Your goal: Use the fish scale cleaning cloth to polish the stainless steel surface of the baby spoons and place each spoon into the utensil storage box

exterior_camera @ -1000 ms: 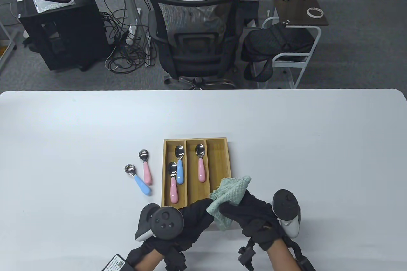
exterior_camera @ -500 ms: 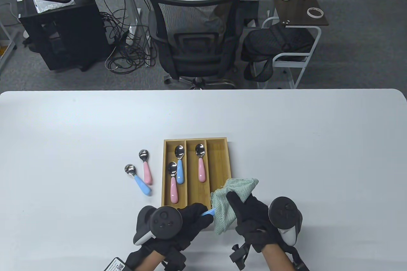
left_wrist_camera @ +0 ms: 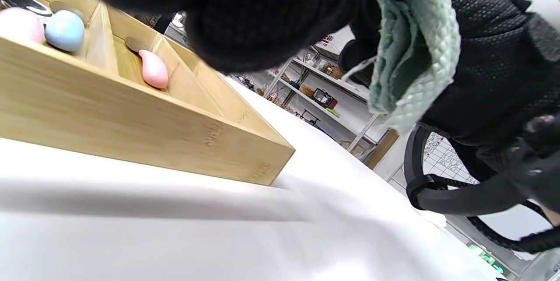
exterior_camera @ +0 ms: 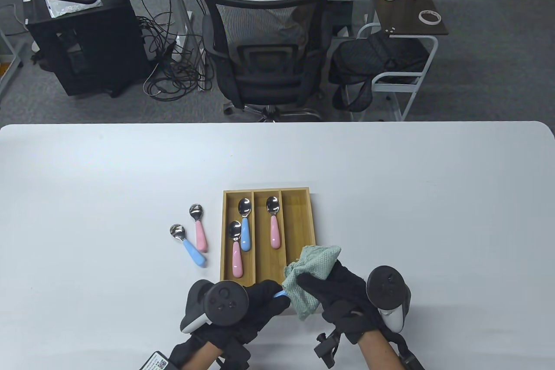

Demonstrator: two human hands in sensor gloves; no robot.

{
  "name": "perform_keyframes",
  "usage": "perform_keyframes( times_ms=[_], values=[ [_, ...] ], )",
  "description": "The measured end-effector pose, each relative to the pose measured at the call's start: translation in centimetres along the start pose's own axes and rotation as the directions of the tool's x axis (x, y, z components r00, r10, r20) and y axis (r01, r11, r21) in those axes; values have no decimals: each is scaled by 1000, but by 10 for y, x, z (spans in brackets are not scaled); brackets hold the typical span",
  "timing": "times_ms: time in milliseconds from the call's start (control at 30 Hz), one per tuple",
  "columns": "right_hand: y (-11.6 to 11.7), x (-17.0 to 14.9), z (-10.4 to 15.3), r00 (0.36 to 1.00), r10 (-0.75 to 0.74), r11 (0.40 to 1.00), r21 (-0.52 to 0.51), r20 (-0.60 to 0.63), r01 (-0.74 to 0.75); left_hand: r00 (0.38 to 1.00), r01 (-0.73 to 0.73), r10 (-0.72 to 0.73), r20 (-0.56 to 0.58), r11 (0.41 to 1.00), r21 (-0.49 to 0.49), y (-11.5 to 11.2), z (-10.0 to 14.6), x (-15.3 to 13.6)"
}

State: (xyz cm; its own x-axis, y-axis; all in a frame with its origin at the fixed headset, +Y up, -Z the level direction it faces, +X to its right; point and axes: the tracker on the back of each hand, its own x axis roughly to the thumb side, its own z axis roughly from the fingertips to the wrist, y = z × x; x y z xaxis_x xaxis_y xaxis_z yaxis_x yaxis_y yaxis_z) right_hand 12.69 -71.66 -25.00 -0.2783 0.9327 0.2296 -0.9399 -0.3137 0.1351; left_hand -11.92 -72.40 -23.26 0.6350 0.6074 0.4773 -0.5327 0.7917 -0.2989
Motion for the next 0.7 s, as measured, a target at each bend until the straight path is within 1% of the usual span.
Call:
perform_keyframes(
  times_ms=[100, 200, 400, 467, 567, 633, 667, 700],
  values=[
    [-1, 2, 2, 998, 59, 997, -48, 11, -58, 1000, 9, -9, 3, 1000, 10, 1, 1, 2],
    [0, 3, 3, 998, 67, 995, -67, 2, -67, 1000, 20, -20, 3, 1000, 23, 2, 1, 2],
    [2, 4, 3, 996, 93, 993, -71, 16, -92, 1000, -22, 22, -6, 999, 24, 2, 0, 1],
    [3, 4, 4, 997, 68, 997, -49, 21, -67, 1000, -13, 13, -7, 1000, 29, 3, 0, 1],
    [4, 2, 2, 1000, -17, 1000, 22, 13, 17, 1000, -23, 23, -15, 999, 32, 4, 2, -1],
    [3, -2, -2, 992, -121, 981, 146, -32, 125, 1000, -19, 20, -24, 999, 27, 4, 1, -4],
    [3, -7, -3, 979, -195, 964, 170, -64, 204, 1000, -12, 12, -23, 1000, 23, 4, 1, -5],
    [3, -10, -4, 974, -214, 962, 158, -75, 224, 999, -20, 21, -28, 1000, 23, 3, 0, -6]
  ],
)
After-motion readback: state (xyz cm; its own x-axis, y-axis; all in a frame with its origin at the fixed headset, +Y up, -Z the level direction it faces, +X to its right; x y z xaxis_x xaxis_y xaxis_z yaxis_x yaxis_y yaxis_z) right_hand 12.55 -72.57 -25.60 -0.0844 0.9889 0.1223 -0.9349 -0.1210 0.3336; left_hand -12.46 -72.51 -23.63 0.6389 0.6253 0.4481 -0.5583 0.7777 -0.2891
